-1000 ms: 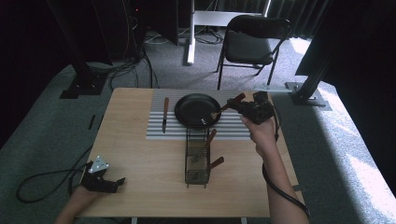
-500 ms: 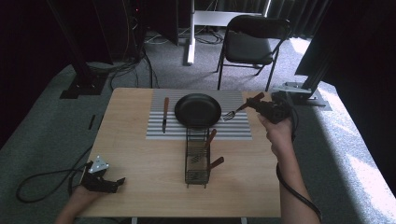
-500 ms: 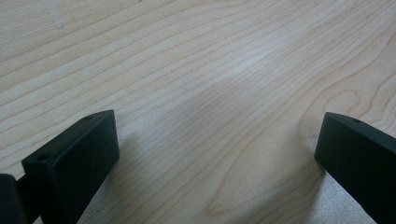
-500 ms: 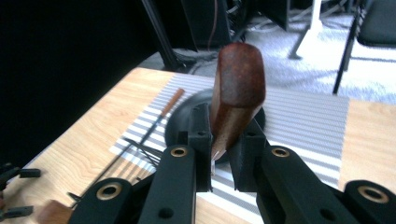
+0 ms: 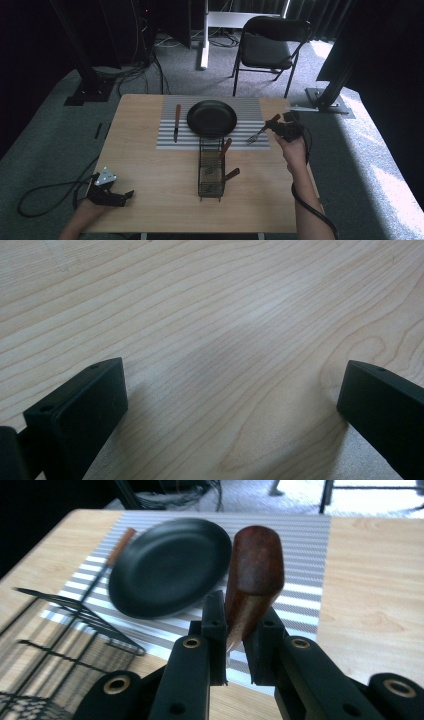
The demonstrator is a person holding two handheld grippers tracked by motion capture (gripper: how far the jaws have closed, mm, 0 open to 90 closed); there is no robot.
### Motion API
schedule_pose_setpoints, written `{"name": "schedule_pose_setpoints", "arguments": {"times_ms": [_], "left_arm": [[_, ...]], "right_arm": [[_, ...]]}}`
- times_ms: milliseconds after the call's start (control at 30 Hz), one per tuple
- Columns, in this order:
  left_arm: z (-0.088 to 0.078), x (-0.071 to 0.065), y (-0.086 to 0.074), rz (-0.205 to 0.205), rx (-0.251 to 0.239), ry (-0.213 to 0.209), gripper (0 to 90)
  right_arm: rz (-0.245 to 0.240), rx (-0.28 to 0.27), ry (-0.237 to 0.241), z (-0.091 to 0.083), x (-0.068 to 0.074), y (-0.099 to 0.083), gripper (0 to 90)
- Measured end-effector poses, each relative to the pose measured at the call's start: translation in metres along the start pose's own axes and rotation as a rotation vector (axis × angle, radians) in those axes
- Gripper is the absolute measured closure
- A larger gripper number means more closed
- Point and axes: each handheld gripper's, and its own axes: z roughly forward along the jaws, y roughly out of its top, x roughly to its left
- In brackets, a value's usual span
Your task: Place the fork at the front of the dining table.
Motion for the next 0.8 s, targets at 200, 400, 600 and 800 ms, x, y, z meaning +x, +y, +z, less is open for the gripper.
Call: {"name": "schedule_pose_setpoints", "arguments": {"times_ms": [200, 400, 600, 800], "left_arm": [[0.000, 0.000, 0.000, 0.000, 0.000, 0.000, 0.0], [0.000, 0.000, 0.000, 0.000, 0.000, 0.000, 0.0], [0.000, 0.000, 0.000, 0.000, 0.000, 0.000, 0.0], [0.000, 0.000, 0.000, 0.000, 0.000, 0.000, 0.0]], "right_arm": [[-0.013, 0.030, -0.055, 0.014, -0.001, -0.006, 80.5], [-0.031, 0.046, -0.124, 0.024, 0.005, -0.005, 80.5], [-0.023, 0.036, -0.154, 0.035, 0.011, 0.003, 80.3], [-0.024, 0.000, -0.178, 0.050, 0.014, 0.005, 80.1]]}}
